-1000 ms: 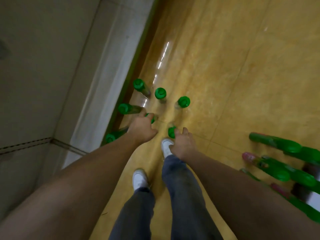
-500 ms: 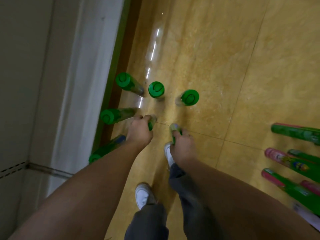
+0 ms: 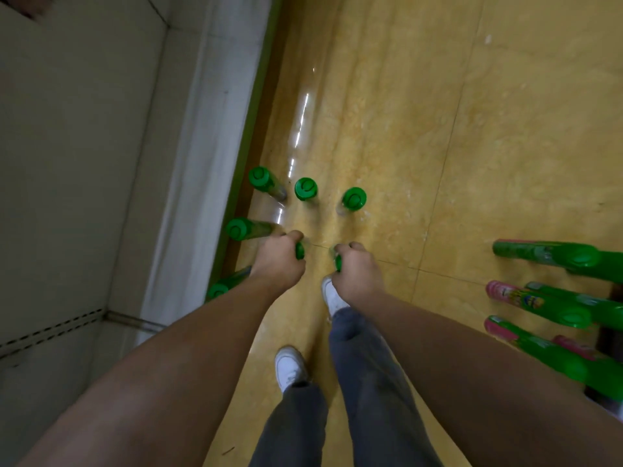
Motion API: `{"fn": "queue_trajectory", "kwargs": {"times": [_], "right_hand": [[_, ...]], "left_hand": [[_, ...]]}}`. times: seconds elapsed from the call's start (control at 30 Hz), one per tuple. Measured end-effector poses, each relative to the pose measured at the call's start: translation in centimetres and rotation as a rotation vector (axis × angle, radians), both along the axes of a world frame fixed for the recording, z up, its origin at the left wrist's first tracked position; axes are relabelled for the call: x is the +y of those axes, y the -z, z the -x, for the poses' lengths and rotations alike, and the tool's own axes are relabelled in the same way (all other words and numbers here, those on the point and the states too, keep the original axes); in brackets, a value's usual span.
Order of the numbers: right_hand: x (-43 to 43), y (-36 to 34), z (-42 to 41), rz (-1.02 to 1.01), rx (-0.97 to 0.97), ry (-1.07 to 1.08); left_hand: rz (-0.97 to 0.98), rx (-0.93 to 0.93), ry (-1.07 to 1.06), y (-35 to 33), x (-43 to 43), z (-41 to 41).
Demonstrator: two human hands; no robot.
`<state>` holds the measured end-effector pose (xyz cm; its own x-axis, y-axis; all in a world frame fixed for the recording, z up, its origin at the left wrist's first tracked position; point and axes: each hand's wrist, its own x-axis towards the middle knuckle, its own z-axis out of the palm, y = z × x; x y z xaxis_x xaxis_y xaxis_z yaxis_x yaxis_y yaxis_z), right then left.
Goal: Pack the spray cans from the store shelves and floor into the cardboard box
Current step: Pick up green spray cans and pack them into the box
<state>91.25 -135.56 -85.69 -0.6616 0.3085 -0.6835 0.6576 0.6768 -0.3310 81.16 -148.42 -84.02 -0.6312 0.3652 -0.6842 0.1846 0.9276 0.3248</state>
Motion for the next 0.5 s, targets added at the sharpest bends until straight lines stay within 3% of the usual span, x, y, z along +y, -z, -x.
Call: {"fn": "queue_trajectory", "kwargs": {"times": [0.5], "right_hand": [[1.2, -27.9, 0.4, -0.163, 0.147, -0.084]], "left_hand": [[-0.034, 0.147, 0.152, -28.1, 1.7, 0.6]]}}
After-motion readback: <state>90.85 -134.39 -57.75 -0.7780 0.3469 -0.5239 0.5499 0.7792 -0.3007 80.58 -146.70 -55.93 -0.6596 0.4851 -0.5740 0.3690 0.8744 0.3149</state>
